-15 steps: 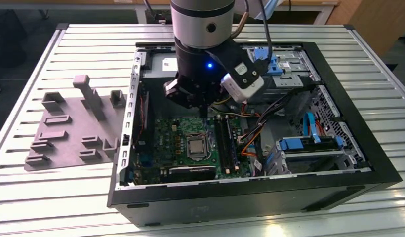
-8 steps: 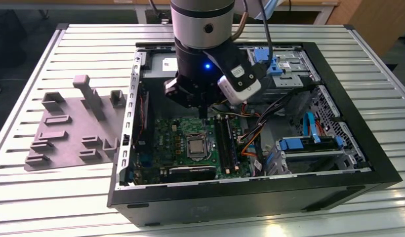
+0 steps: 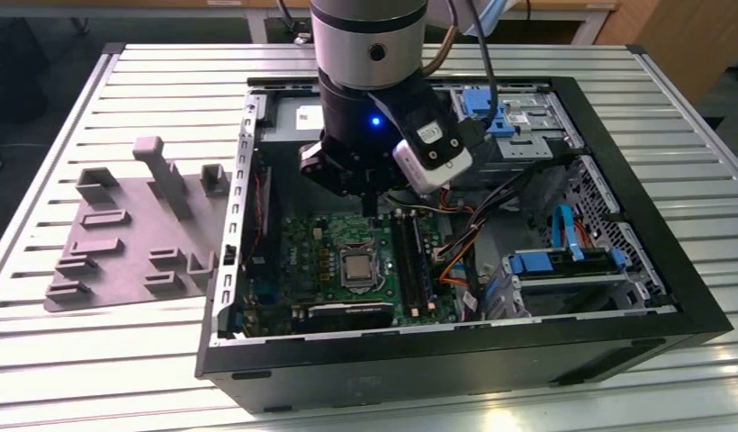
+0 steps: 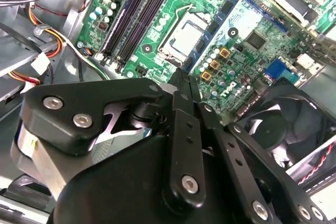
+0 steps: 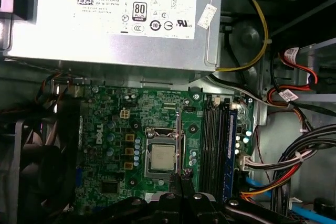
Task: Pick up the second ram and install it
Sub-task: 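Insert the second ram into the second slot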
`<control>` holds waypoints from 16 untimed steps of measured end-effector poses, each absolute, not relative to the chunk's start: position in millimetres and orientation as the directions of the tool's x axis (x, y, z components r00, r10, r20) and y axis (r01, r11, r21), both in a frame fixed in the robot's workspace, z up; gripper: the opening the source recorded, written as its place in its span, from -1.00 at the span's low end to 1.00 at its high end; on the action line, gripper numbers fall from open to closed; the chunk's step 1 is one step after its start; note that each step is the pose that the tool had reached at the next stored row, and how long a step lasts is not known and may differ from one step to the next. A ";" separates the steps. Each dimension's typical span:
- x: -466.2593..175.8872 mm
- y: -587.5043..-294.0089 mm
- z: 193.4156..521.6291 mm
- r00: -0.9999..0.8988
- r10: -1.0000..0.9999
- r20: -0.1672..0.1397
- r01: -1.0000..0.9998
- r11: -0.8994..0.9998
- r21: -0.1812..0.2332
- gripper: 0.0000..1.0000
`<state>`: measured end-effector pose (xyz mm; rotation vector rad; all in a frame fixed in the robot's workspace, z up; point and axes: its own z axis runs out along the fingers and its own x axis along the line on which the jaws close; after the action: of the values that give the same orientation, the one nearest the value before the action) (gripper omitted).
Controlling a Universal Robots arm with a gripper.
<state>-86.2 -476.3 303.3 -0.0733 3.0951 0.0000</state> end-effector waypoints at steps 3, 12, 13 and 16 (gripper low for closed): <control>-85.6 -476.3 303.1 -0.998 -0.047 -0.046 -0.047 0.999 -0.001 -0.76; -79.8 -476.3 303.1 -0.998 -0.047 -0.046 -0.047 0.999 -0.001 -0.76; -79.1 -476.3 303.1 -0.998 -0.047 -0.046 -0.047 0.999 -0.001 -0.76; -76.8 -476.3 303.1 -0.998 -0.047 -0.046 -0.047 0.999 -0.001 -0.76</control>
<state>-76.8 -476.3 303.1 -0.0732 3.0951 0.0000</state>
